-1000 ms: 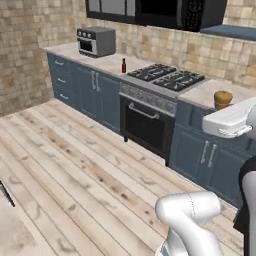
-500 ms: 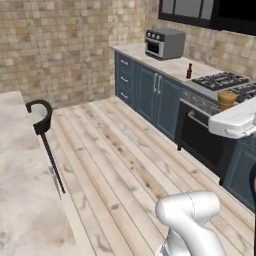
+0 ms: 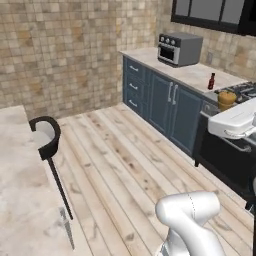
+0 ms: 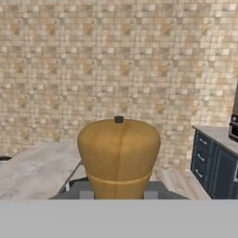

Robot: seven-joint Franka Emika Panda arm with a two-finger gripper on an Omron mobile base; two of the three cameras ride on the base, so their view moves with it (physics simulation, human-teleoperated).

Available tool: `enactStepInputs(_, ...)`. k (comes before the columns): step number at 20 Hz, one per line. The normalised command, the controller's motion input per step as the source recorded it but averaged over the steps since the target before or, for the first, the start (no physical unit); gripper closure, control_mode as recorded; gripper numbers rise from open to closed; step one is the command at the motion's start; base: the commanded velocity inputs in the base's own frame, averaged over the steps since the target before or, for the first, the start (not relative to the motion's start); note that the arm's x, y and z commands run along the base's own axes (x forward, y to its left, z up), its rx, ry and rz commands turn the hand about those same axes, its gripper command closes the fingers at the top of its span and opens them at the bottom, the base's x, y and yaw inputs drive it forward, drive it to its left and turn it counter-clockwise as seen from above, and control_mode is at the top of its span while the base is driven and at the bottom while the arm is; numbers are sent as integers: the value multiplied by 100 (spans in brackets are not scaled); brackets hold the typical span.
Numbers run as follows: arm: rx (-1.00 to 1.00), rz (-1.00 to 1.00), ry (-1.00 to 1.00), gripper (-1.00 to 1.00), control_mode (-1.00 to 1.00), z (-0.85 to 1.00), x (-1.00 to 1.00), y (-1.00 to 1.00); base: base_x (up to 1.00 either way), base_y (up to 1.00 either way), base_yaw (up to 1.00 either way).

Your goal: Take 2 condiments from the cabinet and move them on the counter near the stove.Make sure the condiments are lined up with each other, next to each other.

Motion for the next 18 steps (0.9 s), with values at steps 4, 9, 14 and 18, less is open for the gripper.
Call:
enactStepInputs(4, 0, 0, 0, 100, 100, 0, 0, 0, 100, -24, 3)
enactStepInputs(9, 0, 0, 0, 100, 100, 0, 0, 0, 100, -23, 8)
enactStepInputs(14, 0, 0, 0, 100, 100, 0, 0, 0, 100, -28, 11)
enactStepInputs(18, 0, 0, 0, 100, 100, 0, 0, 0, 100, -33, 10)
